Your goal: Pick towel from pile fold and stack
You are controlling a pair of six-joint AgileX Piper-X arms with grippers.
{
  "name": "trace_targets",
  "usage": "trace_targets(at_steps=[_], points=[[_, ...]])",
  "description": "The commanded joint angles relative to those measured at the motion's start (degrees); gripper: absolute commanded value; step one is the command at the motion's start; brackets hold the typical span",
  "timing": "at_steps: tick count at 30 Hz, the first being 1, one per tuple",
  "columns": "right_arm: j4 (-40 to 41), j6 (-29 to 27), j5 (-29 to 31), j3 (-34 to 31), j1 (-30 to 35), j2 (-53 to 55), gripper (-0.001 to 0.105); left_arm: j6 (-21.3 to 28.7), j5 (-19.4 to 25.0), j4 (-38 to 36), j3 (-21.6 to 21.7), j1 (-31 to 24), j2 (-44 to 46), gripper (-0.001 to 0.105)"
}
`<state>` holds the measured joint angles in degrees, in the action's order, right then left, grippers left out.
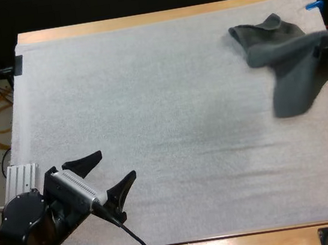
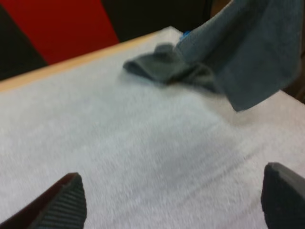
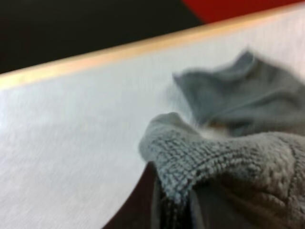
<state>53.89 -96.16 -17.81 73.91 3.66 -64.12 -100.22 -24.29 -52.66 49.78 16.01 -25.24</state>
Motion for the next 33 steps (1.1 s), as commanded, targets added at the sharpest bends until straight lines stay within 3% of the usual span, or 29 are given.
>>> trace_targets(at_steps=[1, 7, 14, 21, 28, 31, 33], points=[[-0.12, 0.74, -1.59, -0.59, -0.25, 0.03, 0.000, 0.22, 0.19, -1.01, 0.35, 0.26, -0.06, 0.073], [-6.24, 7.44, 0.14, -8.87, -8.24, 0.03, 0.000, 0.22, 0.19, -3.18, 0.35, 0.26, -0.06, 0.073], [-19.95, 16.03, 7.71, -17.09, -26.85, -1.83, 0.000, 0.22, 0.19, -3.17, 0.35, 0.26, -0.06, 0.073], [-28.08, 18.01, 8.78, -17.03, -42.45, -12.16, 0.000, 0.22, 0.19, -3.17, 0.35, 0.26, -0.06, 0.073], [-30.12, 17.61, 8.57, -11.15, -50.83, -19.86, 0.003, 0.10, 0.19, -3.17, 0.35, 0.26, -0.06, 0.073], [-30.12, 15.72, 7.49, -8.25, -52.91, -21.35, 0.025, 0.10, 0.19, -3.17, 0.35, 0.26, -0.06, 0.073], [-30.12, 13.66, 6.43, -6.73, -53.88, -21.47, 0.049, 0.10, 0.19, -3.17, 0.35, 0.26, -0.06, 0.073]])
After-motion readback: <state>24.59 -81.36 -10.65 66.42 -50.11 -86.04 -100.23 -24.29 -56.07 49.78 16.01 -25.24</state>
